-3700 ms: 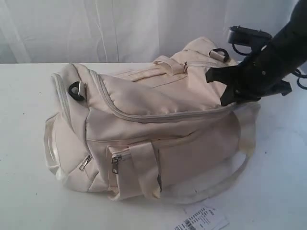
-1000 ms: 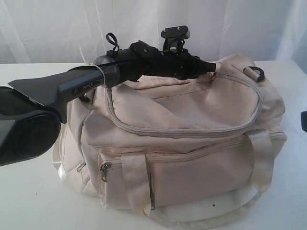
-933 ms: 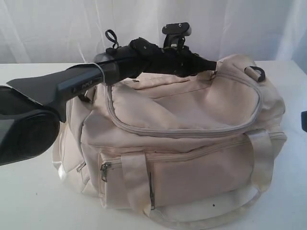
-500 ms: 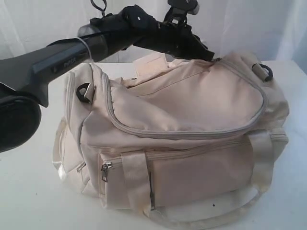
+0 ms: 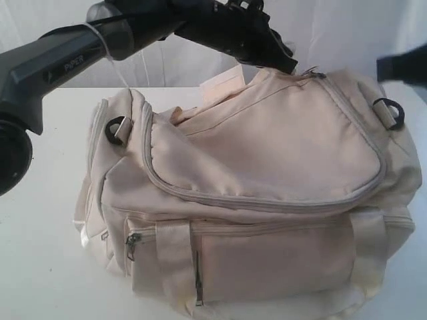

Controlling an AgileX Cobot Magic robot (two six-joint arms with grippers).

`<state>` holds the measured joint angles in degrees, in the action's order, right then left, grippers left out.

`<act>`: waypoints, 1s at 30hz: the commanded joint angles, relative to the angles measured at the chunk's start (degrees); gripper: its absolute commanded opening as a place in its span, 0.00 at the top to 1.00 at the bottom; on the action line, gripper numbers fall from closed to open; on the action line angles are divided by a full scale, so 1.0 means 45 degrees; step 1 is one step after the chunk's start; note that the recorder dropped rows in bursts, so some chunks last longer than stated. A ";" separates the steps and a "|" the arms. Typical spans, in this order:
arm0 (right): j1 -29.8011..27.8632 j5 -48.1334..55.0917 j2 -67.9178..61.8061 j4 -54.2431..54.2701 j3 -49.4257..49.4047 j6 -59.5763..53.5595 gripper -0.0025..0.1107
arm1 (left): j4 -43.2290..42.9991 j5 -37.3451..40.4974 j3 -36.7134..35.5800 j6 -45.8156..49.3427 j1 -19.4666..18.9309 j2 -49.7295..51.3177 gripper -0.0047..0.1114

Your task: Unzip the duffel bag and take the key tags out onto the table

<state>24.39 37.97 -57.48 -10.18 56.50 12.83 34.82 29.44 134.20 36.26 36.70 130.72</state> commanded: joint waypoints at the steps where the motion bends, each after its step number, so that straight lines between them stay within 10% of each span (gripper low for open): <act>1: -0.0830 -0.0074 -0.1881 0.0623 0.2366 -0.1294 0.98 | 0.0888 0.0484 0.0196 0.0031 0.0128 -0.0738 0.96; 14: -0.6061 0.6454 -0.9188 1.3945 0.8827 -0.7733 0.98 | 0.0888 0.0804 0.0196 -0.0093 0.0128 -0.0738 0.96; 19: -0.6100 0.6944 -1.0576 1.4375 0.8942 -0.7613 0.87 | 0.0888 0.0801 0.0196 -0.0117 0.0128 -0.0738 0.96; 25: -0.6070 0.6396 -1.1201 1.4386 0.8942 -0.6757 0.48 | 0.0888 0.0801 0.0196 -0.0117 0.0128 -0.0738 0.96; 30: -0.5726 0.6192 -1.1743 1.4386 0.8942 -0.6377 0.48 | 0.0888 0.0801 0.0196 -0.0117 0.0128 -0.0738 0.96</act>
<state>-2.20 66.68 -109.24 53.76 96.38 -16.80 34.82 32.79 134.20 36.26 36.82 130.24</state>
